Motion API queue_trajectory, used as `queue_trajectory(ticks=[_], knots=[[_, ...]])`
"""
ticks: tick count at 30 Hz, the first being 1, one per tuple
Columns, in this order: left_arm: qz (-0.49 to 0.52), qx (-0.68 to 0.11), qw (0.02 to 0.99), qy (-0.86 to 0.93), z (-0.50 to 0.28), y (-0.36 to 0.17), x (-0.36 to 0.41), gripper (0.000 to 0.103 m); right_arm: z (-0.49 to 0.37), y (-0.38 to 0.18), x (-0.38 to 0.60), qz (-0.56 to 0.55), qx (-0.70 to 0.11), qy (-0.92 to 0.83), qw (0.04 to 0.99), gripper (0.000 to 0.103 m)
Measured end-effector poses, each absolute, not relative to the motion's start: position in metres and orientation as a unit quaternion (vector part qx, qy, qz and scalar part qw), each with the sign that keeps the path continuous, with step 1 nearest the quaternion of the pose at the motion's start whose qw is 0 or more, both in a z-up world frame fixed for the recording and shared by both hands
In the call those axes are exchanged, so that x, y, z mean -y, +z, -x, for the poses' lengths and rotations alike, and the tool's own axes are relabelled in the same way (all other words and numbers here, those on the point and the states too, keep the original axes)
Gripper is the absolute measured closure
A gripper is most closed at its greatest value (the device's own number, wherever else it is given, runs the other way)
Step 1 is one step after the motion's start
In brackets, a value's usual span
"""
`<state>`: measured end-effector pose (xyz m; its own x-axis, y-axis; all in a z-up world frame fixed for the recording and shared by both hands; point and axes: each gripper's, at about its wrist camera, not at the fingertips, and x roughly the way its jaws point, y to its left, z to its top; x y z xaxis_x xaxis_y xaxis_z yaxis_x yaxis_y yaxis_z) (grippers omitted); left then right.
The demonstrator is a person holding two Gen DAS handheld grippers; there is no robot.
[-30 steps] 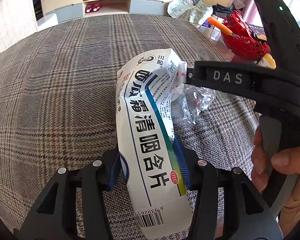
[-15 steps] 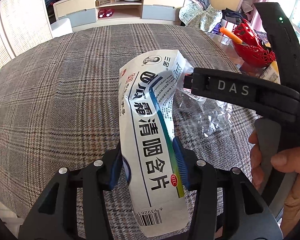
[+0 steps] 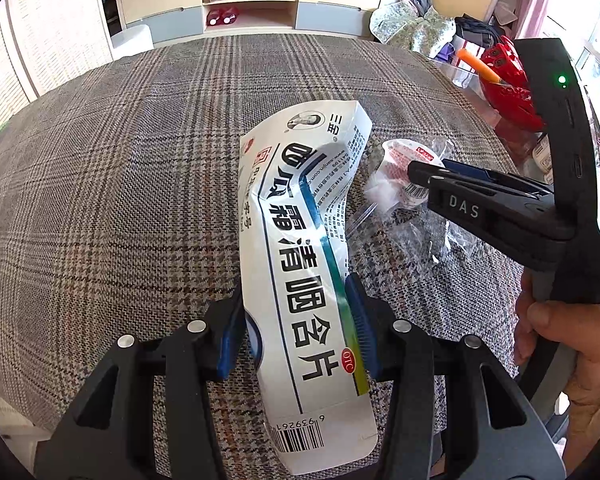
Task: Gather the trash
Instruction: 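Hold the medicine box in the left tool while the right tool grasps the clear wrapper and cup lid, then carry both held items down to the black bin and open both tools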
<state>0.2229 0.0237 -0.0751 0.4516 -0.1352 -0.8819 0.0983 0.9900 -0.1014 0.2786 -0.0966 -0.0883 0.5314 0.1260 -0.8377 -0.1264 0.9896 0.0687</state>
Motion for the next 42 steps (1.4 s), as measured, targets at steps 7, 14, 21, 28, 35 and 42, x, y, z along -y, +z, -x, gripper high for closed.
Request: queue_trajectory(ticks=[7, 14, 21, 28, 35, 42], knots=[[0.018, -0.521, 0.850, -0.072, -0.217, -0.078, -0.017, 0.058, -0.268, -0.081, 0.116, -0.026, -0.469, 0.092, 0.878, 0.090], [0.020, -0.515, 0.854, -0.076, -0.205, -0.068, -0.010, 0.058, -0.247, -0.062, 0.126, -0.033, -0.460, 0.103, 0.881, 0.091], [0.016, -0.500, 0.862, -0.083, -0.172, -0.047, 0.002, 0.059, -0.220, -0.044, 0.151, -0.038, -0.457, 0.089, 0.884, 0.091], [0.010, -0.484, 0.870, -0.096, -0.127, -0.022, 0.016, 0.059, -0.172, -0.023, 0.173, -0.038, -0.449, 0.078, 0.889, 0.091], [0.006, -0.461, 0.882, -0.101, -0.069, 0.006, 0.019, 0.059, -0.112, -0.014, 0.180, -0.033, -0.451, 0.078, 0.888, 0.091], [0.017, -0.450, 0.887, -0.103, -0.023, 0.008, 0.021, 0.059, -0.055, -0.019, 0.175, -0.038, -0.461, 0.100, 0.881, 0.091]])
